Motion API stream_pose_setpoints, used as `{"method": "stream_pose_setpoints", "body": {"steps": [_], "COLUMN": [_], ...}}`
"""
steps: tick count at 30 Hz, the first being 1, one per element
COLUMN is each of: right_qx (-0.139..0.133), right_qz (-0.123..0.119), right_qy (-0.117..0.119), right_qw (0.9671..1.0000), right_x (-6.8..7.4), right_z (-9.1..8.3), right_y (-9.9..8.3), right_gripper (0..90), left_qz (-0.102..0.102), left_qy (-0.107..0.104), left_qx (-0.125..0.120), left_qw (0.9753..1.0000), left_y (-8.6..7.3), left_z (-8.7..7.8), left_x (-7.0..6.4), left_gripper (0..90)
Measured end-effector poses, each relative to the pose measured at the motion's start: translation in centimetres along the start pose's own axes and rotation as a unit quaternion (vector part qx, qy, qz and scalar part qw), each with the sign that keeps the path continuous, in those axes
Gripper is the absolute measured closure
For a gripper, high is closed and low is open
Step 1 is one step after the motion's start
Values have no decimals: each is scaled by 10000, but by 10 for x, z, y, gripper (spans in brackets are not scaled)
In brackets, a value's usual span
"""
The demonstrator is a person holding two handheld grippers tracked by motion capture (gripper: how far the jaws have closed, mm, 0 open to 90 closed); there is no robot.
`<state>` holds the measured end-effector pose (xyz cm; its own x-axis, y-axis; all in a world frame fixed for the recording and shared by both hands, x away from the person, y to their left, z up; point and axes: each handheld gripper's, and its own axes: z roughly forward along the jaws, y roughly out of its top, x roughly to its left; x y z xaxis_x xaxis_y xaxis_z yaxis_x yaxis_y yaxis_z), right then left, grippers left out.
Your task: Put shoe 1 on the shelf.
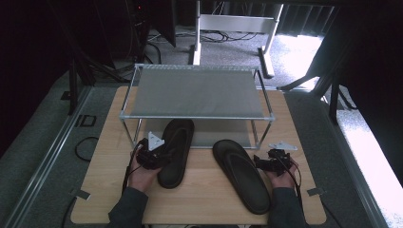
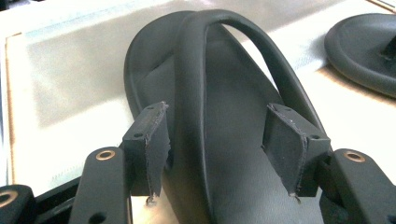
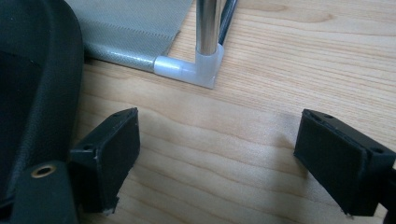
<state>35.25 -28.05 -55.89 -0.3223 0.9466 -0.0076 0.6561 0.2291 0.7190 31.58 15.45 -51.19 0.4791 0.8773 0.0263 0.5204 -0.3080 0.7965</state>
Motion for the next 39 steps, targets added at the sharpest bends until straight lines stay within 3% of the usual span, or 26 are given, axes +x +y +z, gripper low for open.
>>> {"method": "stream_pose_setpoints", "body": {"steps": [11, 14, 18, 29, 35, 39], "right_qx": [-1, -1, 0, 0, 0, 0], "right_qz": [-2, -1, -3, -1, -2, -2], "right_qy": [0, 0, 1, 1, 1, 0], "right_qw": [10000, 10000, 10000, 10000, 10000, 10000], "right_x": [0, 0, 0, 0, 0, 0], "right_z": [0, 0, 0, 0, 0, 0], "right_y": [0, 0, 0, 0, 0, 0], "right_gripper": [140, 140, 140, 140, 140, 140], "left_qz": [25, 9, 125, 228, 208, 198], "left_qy": [-306, -499, -599, -525, -568, -477], "left_qx": [-50, -30, 51, 116, 243, 317], "left_qw": [9995, 9987, 9981, 9983, 9979, 9982], "left_y": [-20, -25, -32, -50, -61, -66], "left_z": [-23, -28, -30, -41, -46, -47], "left_x": [-13, -17, -25, -40, -42, -44], "left_gripper": [376, 373, 374, 356, 284, 223]}}
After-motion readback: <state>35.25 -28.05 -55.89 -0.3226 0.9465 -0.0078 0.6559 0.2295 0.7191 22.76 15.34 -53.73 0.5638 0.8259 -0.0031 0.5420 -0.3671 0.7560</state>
